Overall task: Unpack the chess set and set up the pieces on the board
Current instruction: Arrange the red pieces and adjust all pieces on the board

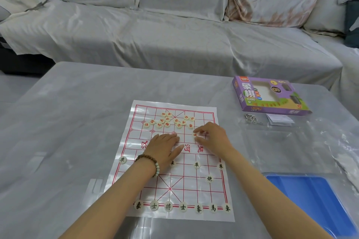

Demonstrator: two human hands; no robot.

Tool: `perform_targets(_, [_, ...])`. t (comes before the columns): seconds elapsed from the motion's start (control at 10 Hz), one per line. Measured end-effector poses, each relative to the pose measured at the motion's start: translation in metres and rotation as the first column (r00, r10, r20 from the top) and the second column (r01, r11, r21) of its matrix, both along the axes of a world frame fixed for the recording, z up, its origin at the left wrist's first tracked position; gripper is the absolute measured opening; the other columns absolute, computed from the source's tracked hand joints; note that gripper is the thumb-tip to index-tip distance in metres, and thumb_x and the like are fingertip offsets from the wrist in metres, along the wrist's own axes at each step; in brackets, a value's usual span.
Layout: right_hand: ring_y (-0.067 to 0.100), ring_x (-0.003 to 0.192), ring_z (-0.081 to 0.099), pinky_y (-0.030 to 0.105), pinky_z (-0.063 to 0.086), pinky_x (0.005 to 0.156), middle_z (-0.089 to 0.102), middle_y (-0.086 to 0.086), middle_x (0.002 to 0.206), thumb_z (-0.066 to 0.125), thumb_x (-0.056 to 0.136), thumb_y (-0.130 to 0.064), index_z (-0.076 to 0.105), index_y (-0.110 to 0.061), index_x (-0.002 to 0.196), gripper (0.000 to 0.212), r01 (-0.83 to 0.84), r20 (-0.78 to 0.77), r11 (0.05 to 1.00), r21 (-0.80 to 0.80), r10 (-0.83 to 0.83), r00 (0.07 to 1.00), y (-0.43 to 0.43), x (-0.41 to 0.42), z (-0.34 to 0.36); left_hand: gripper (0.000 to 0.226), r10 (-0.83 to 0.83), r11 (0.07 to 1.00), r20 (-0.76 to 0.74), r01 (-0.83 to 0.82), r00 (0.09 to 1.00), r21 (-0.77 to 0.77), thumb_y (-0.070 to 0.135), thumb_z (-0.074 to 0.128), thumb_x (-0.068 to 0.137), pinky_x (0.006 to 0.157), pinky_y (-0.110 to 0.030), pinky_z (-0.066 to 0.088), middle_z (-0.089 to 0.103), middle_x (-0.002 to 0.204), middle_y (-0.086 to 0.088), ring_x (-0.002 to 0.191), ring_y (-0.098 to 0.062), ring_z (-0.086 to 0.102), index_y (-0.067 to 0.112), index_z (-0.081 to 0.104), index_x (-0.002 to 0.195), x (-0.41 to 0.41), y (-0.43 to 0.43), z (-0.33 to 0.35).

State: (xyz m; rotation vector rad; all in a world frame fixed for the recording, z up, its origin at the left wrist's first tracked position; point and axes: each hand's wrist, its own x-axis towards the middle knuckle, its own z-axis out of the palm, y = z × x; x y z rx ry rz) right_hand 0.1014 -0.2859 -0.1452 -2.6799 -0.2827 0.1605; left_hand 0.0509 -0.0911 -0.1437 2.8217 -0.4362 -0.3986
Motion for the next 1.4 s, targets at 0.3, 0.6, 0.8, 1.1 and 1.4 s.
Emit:
perform_targets(0.3, [0.010,0.100,0.053,0.025,0.033,0.089,0.059,-0.008,0.106,0.062,0.082,-0.052,0.062,-0.027,0.104,0.033,0.099,0.099,0.992,-0.078,-0.091,0.991,0.011,-0.004,-0.003,0.054,0.022,0.997,-0.011,-0.021,1.000,0.072,0.048,0.015,0.098,0.117,-0.036,0.003,0.007,0.156,0.005,0.143,-0.016,0.004,0.024,0.015,0.147,-0.001,-0.004,-0.004])
perform_targets(0.6, [0.008,0.100,0.054,0.024,0.031,0.087,0.061,-0.009,0.107,0.064,0.080,-0.051,0.063,-0.029,0.110,0.037,0.133,0.076,0.991,-0.021,-0.131,0.988,0.006,-0.005,0.000,0.054,0.023,0.997,-0.041,-0.020,0.999,0.077,0.047,0.016,0.098,0.117,-0.037,0.004,0.004,0.157,0.005,0.144,-0.017,0.002,0.027,0.013,0.147,-0.002,0.001,-0.002])
perform_targets(0.8, [0.008,0.100,0.053,0.026,0.029,0.087,0.061,-0.009,0.109,0.063,0.084,-0.047,0.066,-0.031,0.105,0.027,0.100,0.073,0.994,-0.034,-0.097,0.993,0.007,-0.005,-0.001,0.053,0.022,0.998,-0.045,-0.020,0.999,0.056,0.046,0.017,0.098,0.117,-0.037,0.007,0.005,0.156,0.006,0.144,-0.016,0.004,0.027,0.015,0.147,-0.002,0.003,0.002])
perform_targets(1.1, [0.009,0.106,0.052,0.025,0.031,0.092,0.057,-0.007,0.115,0.064,0.083,-0.048,0.062,-0.029,0.110,0.033,0.070,0.124,0.997,0.012,-0.071,0.990,0.016,-0.003,0.005,0.053,0.014,0.999,-0.031,-0.013,0.999,0.044,0.044,0.019,0.099,0.116,-0.032,0.010,0.009,0.156,0.005,0.143,-0.016,0.008,0.023,0.018,0.147,-0.001,0.009,0.008])
perform_targets(1.4, [0.015,0.114,0.042,0.031,0.027,0.100,0.049,-0.003,0.118,0.061,0.082,-0.053,0.063,-0.024,0.103,0.036,0.126,0.133,0.991,-0.047,-0.119,0.984,0.062,0.013,-0.004,0.054,0.051,0.999,-0.016,-0.051,0.999,0.020,0.047,0.018,0.098,0.116,-0.032,0.009,0.009,0.156,0.006,0.143,-0.014,0.007,0.025,0.017,0.147,-0.001,0.014,-0.001])
